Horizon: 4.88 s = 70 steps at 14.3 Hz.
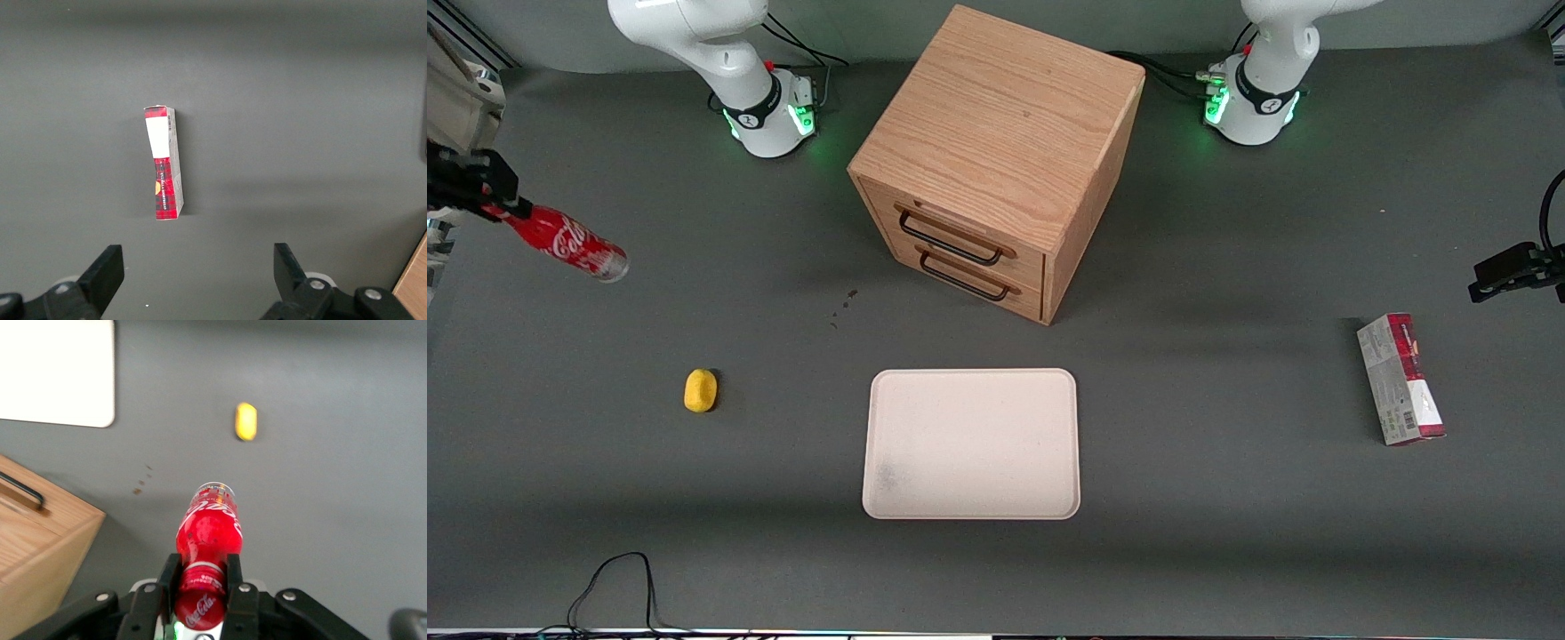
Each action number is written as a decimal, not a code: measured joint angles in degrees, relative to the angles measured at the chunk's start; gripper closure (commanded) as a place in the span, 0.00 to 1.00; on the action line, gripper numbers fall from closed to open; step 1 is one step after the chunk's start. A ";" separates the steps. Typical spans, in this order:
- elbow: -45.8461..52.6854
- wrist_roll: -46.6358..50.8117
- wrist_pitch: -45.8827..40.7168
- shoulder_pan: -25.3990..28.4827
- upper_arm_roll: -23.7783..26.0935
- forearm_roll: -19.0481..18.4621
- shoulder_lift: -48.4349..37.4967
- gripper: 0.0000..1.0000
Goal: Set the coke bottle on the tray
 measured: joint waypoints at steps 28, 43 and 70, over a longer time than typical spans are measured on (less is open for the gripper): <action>27.56 4.09 25.18 14.54 8.34 0.27 43.96 1.00; 27.81 4.13 33.08 14.35 8.14 -0.04 51.78 0.00; -13.09 4.05 18.38 -2.47 4.96 -0.48 1.52 0.00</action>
